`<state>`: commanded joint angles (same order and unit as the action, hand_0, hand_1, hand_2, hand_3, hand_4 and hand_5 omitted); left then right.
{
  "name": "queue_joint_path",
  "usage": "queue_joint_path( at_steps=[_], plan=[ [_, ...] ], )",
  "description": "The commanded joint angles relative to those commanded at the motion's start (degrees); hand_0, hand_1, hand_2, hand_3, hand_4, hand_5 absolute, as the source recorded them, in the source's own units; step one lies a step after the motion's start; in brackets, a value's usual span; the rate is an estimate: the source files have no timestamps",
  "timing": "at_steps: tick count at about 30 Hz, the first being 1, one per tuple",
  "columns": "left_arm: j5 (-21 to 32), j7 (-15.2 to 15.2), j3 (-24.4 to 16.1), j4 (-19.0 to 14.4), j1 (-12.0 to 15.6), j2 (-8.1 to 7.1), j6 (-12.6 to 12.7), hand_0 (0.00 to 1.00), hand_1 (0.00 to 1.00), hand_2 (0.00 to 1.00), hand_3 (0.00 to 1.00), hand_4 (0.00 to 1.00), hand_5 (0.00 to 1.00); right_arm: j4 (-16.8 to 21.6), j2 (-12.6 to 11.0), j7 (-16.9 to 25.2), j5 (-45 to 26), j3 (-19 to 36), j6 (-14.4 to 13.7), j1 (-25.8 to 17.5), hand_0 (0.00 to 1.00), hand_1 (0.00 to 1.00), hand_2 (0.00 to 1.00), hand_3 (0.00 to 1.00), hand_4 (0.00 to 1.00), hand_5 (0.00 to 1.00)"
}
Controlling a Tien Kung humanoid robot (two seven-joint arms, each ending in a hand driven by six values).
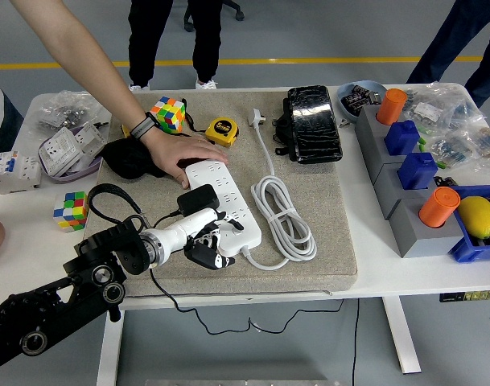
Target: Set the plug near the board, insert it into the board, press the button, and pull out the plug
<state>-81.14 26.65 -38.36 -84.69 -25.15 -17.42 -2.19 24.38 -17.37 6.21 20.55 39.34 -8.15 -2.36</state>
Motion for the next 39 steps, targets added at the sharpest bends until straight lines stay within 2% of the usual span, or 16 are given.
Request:
queue_joint_path(
  at_steps=[33,39],
  plan=[
    [1.2,0.6,0.5,2.1,-0.1,0.18,-0.1,0.055,0.101,0.168,0.743,0.788,0.002,0.2,0.4,0.0,0.4,0.7,0.0,-0.3,0.567,0.636,0.606,0.536,0.912,0.461],
    [1.2,-0.6,0.1,1.4,-0.2,0.14,0.6,0.056,0.102,0.170,0.742,0.787,0.002,0.3,0.4,0.0,0.4,0.9,0.0,-0.3,0.567,0.636,0.606,0.535,0.912,0.461]
  ],
)
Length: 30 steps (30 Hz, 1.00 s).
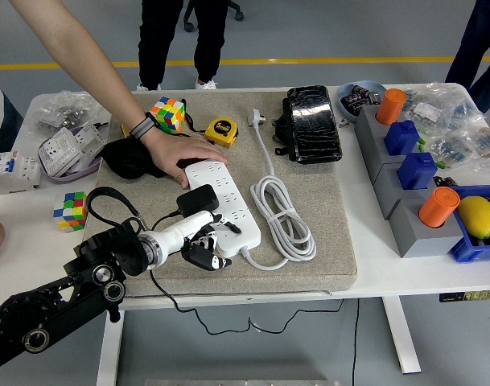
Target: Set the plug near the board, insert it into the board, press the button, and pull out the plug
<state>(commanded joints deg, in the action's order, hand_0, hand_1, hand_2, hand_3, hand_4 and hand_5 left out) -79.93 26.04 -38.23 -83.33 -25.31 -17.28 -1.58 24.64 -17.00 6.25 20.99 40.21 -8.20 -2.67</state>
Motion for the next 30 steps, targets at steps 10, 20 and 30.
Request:
queue_joint_path(
  at_steps=[10,20,30],
  plan=[
    [1.5,-6.5,-0.9,-0.1,0.5,0.03,3.8,0.059,0.103,0.177,0.731,0.767,0.002,0.0,0.0,0.0,0.0,-0.1,0.0,0.0,0.567,0.636,0.605,0.536,0.911,0.459],
    [6.2,-19.6,-0.4,0.7,0.9,0.20,13.1,0.209,0.274,0.450,0.637,0.880,0.154,0.0,0.1,0.0,0.0,0.0,0.0,0.1,0.567,0.636,0.605,0.536,0.911,0.458],
    [10.8,-31.0,-0.4,2.1,1.7,0.53,21.9,0.342,0.474,0.537,0.616,0.902,0.243,0.0,0.1,0.0,0.0,-0.1,0.0,0.1,0.565,0.636,0.605,0.536,0.911,0.458]
  ],
)
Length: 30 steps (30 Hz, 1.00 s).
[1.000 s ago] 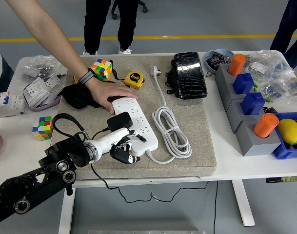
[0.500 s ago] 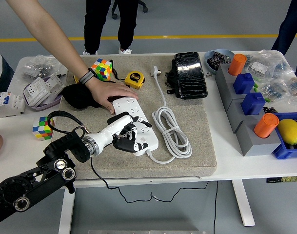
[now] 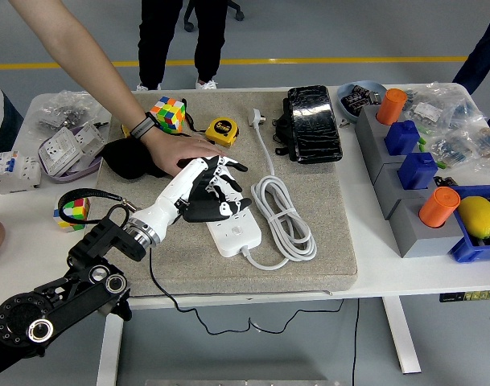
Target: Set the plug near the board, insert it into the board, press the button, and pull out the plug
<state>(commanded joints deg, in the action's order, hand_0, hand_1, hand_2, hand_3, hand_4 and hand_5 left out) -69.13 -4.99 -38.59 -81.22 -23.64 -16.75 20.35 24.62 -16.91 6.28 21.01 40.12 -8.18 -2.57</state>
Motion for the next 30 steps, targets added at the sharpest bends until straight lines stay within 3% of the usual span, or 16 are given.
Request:
queue_joint_path(
  at_steps=[1,2,7,8,13,14,19,20,25,26,30],
  plan=[
    [0.2,-0.9,-0.1,0.1,0.0,0.03,0.7,0.342,0.474,0.537,0.616,0.902,0.243,0.0,0.0,0.0,0.0,0.0,0.0,0.0,0.565,0.636,0.605,0.536,0.911,0.458],
    [0.3,-1.5,-0.2,0.3,0.0,0.05,1.2,0.549,0.644,0.624,0.636,0.937,0.334,0.0,0.0,0.0,0.0,-0.1,0.0,0.0,0.566,0.635,0.604,0.536,0.911,0.458],
    [0.3,-2.9,-0.2,1.0,0.0,0.11,2.3,0.549,0.644,0.624,0.636,0.937,0.334,0.0,0.0,0.0,0.0,0.0,0.0,0.1,0.566,0.635,0.604,0.536,0.911,0.458],
    [0.0,-2.8,-0.1,1.2,0.0,0.11,2.3,0.704,0.728,0.734,0.749,0.986,0.452,0.0,0.0,0.0,0.0,0.0,0.0,0.2,0.566,0.635,0.604,0.536,0.911,0.458],
    [-1.4,-2.5,0.1,2.4,0.1,0.15,2.3,0.704,0.728,0.734,0.749,0.986,0.452,0.0,-0.1,0.0,-0.1,-0.1,0.0,0.3,0.566,0.635,0.604,0.536,0.911,0.458],
    [-1.5,-2.5,0.2,2.6,0.1,0.15,2.3,0.855,0.870,0.893,0.820,0.998,0.572,0.0,-0.1,0.0,-0.1,-0.2,0.0,0.3,0.566,0.635,0.605,0.536,0.911,0.458],
    [-4.3,-2.2,0.1,3.5,0.2,0.20,2.9,0.855,0.870,0.893,0.820,0.998,0.572,0.0,-0.2,0.0,-0.1,-0.3,0.0,0.5,0.566,0.635,0.605,0.536,0.911,0.458],
    [-4.9,-1.9,0.1,3.6,0.2,0.22,3.0,0.956,0.939,0.949,0.849,0.998,0.594,0.0,-0.2,0.0,-0.1,-0.4,0.0,0.5,0.567,0.635,0.605,0.536,0.911,0.459],
    [-7.4,-0.4,0.2,4.5,-0.2,0.27,4.3,0.956,0.939,0.949,0.849,0.998,0.594,0.0,-0.3,0.0,-0.1,-0.4,0.0,0.5,0.567,0.635,0.605,0.536,0.911,0.459],
    [-7.4,-0.5,0.4,5.0,-0.3,0.32,4.5,0.893,0.917,0.935,0.851,0.998,0.593,0.0,-0.3,0.0,-0.2,-0.5,0.0,0.4,0.569,0.636,0.604,0.536,0.911,0.459],
    [-8.3,-0.1,0.7,6.3,-0.6,0.49,5.0,0.893,0.917,0.935,0.851,0.998,0.593,0.0,-0.3,0.0,-0.2,-0.5,0.0,0.3,0.569,0.636,0.604,0.536,0.911,0.459]
  ],
)
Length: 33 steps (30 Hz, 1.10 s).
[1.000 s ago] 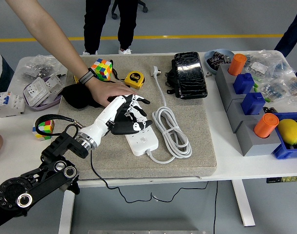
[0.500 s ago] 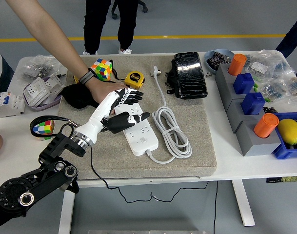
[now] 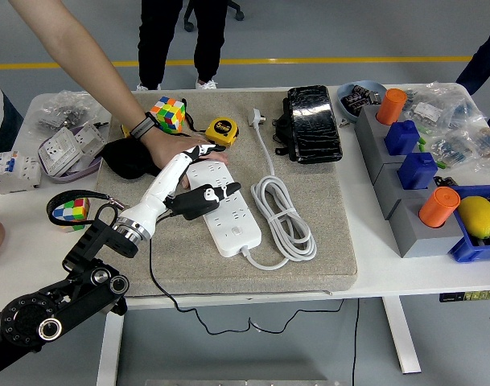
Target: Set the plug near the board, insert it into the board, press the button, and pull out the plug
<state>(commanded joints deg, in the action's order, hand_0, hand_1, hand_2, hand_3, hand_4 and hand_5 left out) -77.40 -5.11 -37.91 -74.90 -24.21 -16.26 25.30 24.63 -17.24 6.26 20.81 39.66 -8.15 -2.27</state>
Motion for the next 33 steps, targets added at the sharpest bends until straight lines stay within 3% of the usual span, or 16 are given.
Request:
queue_joint_path(
  at_steps=[7,8,19,20,22,31,33],
  plan=[
    [-5.5,3.5,0.5,1.7,-0.2,0.15,1.1,0.895,0.899,0.923,0.846,0.998,0.571,0.1,-0.1,0.0,0.0,0.0,0.0,0.0,0.567,0.635,0.604,0.536,0.912,0.459],
    [-6.5,4.1,0.6,1.9,-0.3,0.16,1.3,0.824,0.819,0.853,0.823,0.998,0.509,0.1,-0.1,0.0,0.0,-0.1,0.0,0.0,0.566,0.635,0.605,0.536,0.912,0.459],
    [-15.7,10.1,1.4,4.4,-1.2,0.70,1.2,0.810,0.776,0.817,0.793,0.998,0.480,0.1,0.0,0.0,0.1,0.1,0.0,-0.2,0.567,0.635,0.605,0.536,0.912,0.460],
    [-16.3,10.5,1.5,4.6,-1.3,0.77,1.2,0.763,0.725,0.758,0.762,0.998,0.453,0.1,0.0,0.0,0.1,0.1,0.0,-0.2,0.567,0.635,0.605,0.536,0.912,0.460],
    [-17.3,11.5,1.6,5.0,-1.5,0.92,1.0,0.763,0.725,0.758,0.762,0.998,0.453,0.1,0.0,0.0,0.1,0.2,0.0,-0.2,0.567,0.635,0.605,0.536,0.912,0.460],
    [-18.6,12.6,2.5,7.2,-2.0,1.37,0.8,0.752,0.708,0.748,0.758,0.998,0.457,0.1,0.2,0.0,0.1,0.2,0.0,-0.3,0.567,0.636,0.605,0.536,0.912,0.461],
    [-19.0,12.7,2.6,7.6,-2.2,1.49,0.9,0.697,0.670,0.704,0.741,0.998,0.447,0.1,0.1,0.0,0.1,0.2,0.0,-0.3,0.566,0.636,0.605,0.536,0.912,0.461]
  ],
)
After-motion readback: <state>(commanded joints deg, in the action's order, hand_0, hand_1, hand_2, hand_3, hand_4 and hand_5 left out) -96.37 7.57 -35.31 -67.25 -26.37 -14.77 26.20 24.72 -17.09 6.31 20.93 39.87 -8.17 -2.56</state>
